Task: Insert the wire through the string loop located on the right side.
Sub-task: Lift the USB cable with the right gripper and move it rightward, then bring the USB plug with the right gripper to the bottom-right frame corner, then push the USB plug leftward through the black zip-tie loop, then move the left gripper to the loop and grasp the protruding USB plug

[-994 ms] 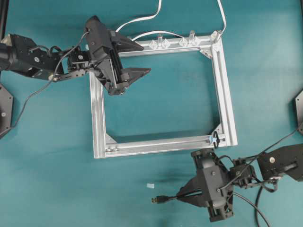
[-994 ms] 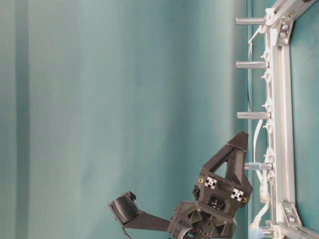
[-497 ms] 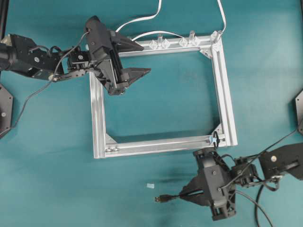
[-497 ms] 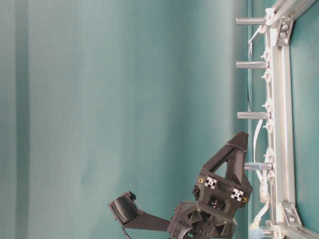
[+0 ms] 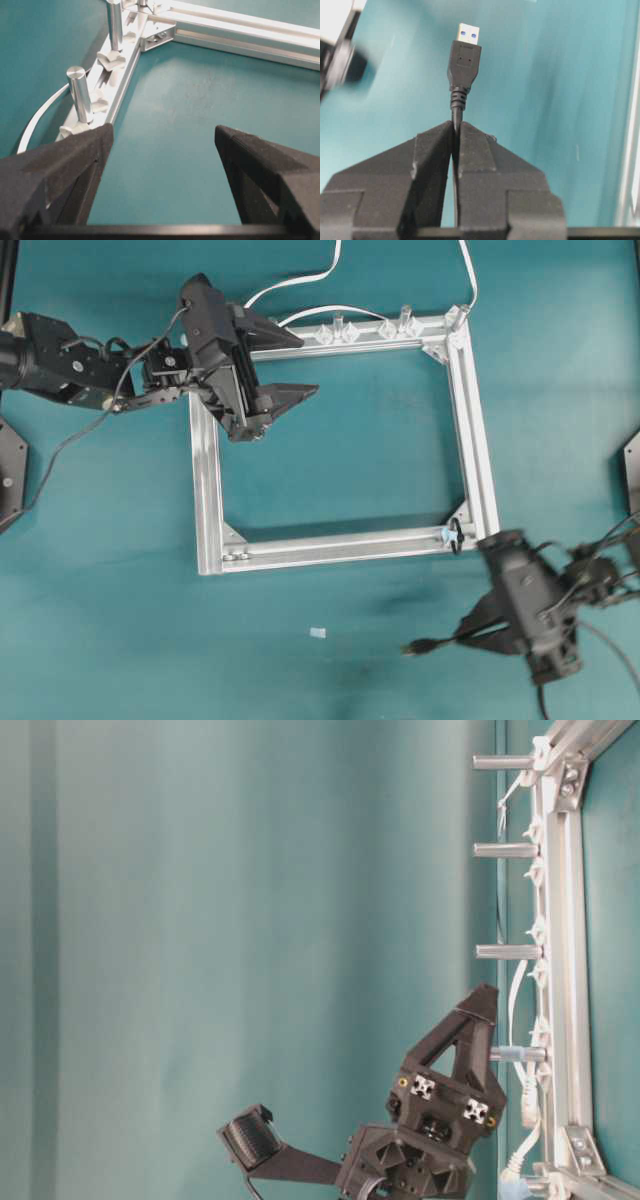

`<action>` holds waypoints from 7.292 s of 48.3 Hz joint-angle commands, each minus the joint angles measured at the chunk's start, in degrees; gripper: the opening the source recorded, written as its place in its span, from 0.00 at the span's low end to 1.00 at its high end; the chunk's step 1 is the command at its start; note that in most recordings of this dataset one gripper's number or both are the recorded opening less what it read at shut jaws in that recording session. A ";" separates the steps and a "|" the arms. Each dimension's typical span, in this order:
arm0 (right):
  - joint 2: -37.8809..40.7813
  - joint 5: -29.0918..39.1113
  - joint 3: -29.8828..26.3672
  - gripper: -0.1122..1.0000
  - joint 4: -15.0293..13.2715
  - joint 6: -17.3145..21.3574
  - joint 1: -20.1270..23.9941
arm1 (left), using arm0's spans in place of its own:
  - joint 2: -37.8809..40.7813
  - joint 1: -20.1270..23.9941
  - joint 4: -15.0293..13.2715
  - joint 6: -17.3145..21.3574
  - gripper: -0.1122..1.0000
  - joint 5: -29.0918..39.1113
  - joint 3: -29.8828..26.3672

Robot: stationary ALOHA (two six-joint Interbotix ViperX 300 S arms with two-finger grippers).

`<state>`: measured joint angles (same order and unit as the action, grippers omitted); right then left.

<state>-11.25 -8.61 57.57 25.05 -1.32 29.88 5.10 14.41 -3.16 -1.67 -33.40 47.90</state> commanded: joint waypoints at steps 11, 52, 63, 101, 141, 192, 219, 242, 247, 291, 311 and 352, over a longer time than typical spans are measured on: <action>-11.95 1.32 8.26 0.03 -0.18 0.18 0.35 | -1.58 -0.26 0.09 -0.53 0.87 -0.26 -1.05; -25.93 3.25 19.16 0.03 -6.50 0.18 -10.20 | -1.58 -0.26 0.09 -0.53 0.87 -0.26 -0.97; -29.97 7.21 20.57 0.03 -8.00 0.18 -14.59 | -1.58 -0.26 0.09 -0.53 0.87 -0.26 -1.05; -33.84 10.81 21.18 0.03 -12.39 0.44 -18.81 | -1.58 -0.26 0.09 -0.53 0.87 -0.26 -0.88; -33.66 10.90 21.36 0.03 -12.39 0.62 -18.81 | -1.58 -0.26 0.18 -0.53 0.87 -0.26 -1.05; -33.66 10.90 21.36 0.03 -12.39 0.70 -18.81 | -1.58 -0.26 0.09 -0.53 0.87 -0.26 -1.05; -30.76 10.20 19.51 0.03 -12.48 0.70 -18.81 | -1.49 -0.26 0.18 -0.53 0.87 -0.26 -0.97; -27.16 7.91 17.84 0.03 -12.48 0.62 -18.81 | -1.32 -0.26 0.09 -0.53 0.87 -0.26 -1.14; -25.93 7.73 16.96 0.03 -12.48 0.62 -18.72 | -1.32 -0.26 0.09 -0.53 0.87 -0.26 -1.05; -15.91 3.34 11.69 0.03 -12.48 0.62 -17.58 | -1.32 -0.26 0.18 -0.53 0.87 -0.26 -1.49; -11.51 2.46 8.53 0.03 -12.48 0.62 -17.49 | -1.32 -0.26 0.18 -0.53 0.87 -0.26 -1.67; -7.73 0.44 6.33 0.03 -12.39 0.62 -17.49 | -1.58 -2.64 0.18 -0.62 0.87 3.34 -2.37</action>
<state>-18.63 -7.56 64.69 12.83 -0.70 12.22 5.10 13.36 -3.25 -1.67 -30.85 47.02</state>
